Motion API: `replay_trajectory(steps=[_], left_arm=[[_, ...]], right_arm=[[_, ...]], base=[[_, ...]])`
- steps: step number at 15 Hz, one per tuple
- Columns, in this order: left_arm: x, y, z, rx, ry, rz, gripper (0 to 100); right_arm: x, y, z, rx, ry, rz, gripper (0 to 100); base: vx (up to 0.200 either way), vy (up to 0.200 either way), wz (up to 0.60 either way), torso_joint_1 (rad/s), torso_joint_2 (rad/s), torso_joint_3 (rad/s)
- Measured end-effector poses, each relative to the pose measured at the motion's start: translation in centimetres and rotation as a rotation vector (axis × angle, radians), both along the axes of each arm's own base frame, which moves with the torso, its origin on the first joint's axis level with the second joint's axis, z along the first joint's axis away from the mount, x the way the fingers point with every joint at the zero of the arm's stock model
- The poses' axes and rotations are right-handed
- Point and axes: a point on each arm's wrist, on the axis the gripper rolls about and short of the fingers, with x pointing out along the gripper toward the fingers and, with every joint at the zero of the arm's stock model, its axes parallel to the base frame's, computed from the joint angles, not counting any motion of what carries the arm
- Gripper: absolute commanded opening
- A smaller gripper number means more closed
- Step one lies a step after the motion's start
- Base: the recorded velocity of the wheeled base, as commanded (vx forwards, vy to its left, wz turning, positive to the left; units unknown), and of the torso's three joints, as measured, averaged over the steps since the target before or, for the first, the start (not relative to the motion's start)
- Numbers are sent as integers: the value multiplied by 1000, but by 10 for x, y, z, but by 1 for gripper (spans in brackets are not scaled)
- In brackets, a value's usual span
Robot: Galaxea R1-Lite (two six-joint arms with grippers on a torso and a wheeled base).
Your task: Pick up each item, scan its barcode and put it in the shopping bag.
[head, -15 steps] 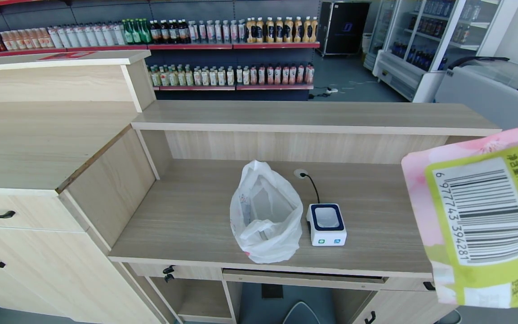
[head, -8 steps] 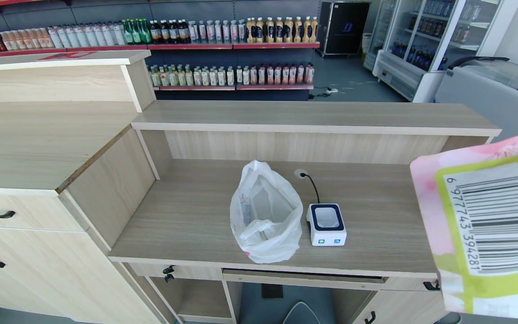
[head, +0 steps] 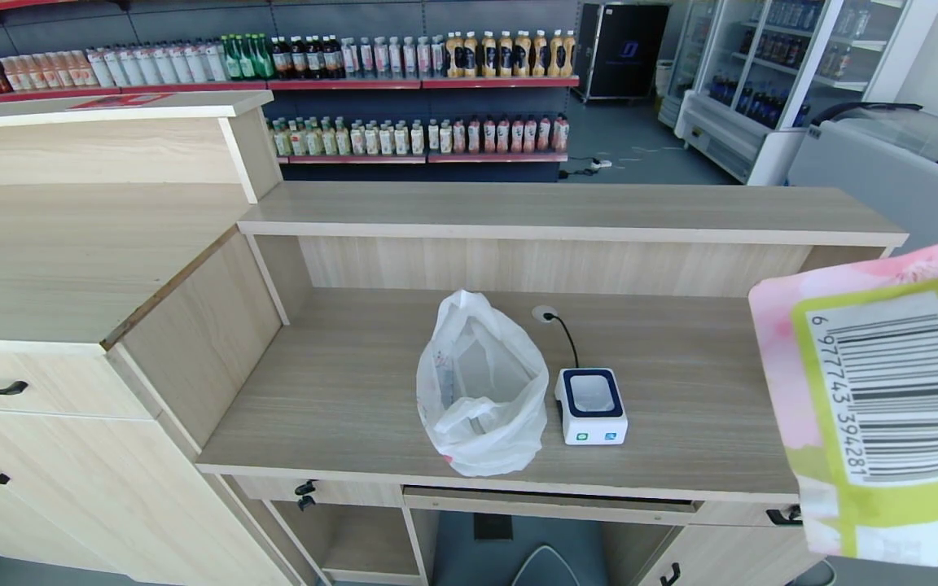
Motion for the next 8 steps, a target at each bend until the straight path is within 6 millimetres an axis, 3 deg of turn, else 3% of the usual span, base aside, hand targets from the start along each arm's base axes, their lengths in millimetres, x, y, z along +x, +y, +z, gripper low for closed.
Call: replay_trajectory(steps=[2, 4, 8], left_arm=[[0, 0, 0, 0, 0, 0, 100], [0, 0, 0, 0, 0, 0, 100], [0, 0, 0, 0, 0, 0, 100]], right_arm=[[0, -1, -2, 0, 7, -9, 0], [4, -4, -6, -9, 39, -188, 0], [16, -26, -32, -254, 187, -1070, 0]], base=[[0, 0, 0, 0, 0, 0], [0, 0, 0, 0, 0, 0], [0, 0, 0, 0, 0, 0]])
